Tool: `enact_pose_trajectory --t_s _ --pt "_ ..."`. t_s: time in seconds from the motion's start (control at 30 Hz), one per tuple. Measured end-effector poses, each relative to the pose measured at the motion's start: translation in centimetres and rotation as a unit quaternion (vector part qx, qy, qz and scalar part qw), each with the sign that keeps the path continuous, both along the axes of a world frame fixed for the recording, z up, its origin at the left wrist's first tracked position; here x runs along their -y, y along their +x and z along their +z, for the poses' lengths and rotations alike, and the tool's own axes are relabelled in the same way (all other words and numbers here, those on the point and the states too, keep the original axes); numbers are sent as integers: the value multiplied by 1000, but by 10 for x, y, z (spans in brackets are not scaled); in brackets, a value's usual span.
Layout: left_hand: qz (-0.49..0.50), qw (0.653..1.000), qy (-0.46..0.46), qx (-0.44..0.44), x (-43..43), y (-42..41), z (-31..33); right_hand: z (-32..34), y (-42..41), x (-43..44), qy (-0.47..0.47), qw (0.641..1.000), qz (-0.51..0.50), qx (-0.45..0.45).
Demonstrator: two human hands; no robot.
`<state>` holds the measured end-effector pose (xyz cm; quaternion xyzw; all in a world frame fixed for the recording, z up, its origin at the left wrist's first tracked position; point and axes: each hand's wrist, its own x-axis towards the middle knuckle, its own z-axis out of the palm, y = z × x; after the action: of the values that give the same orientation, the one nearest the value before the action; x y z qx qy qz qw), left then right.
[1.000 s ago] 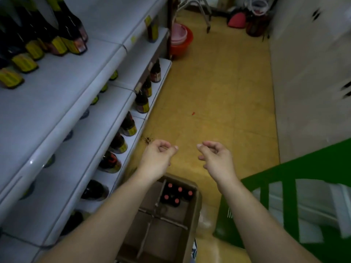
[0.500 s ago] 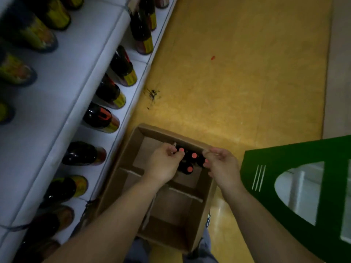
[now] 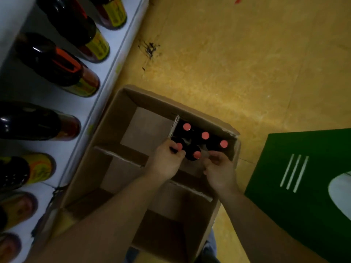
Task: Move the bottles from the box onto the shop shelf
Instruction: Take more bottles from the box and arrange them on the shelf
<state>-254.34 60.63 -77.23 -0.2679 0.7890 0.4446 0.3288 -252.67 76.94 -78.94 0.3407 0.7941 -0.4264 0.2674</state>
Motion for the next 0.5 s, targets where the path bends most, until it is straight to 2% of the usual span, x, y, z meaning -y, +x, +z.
enact_pose_trajectory --t_s 0.17,0.33,0.5 --pt "-57 998 -35 5 -1 -2 -45 -38 -3 -2 33 995 79 43" --pt "-129 990 -57 -6 -9 -4 -72 -63 -9 6 54 987 149 32" --pt "-140 988 -72 -11 -19 -2 -90 -77 -12 13 98 973 207 29"
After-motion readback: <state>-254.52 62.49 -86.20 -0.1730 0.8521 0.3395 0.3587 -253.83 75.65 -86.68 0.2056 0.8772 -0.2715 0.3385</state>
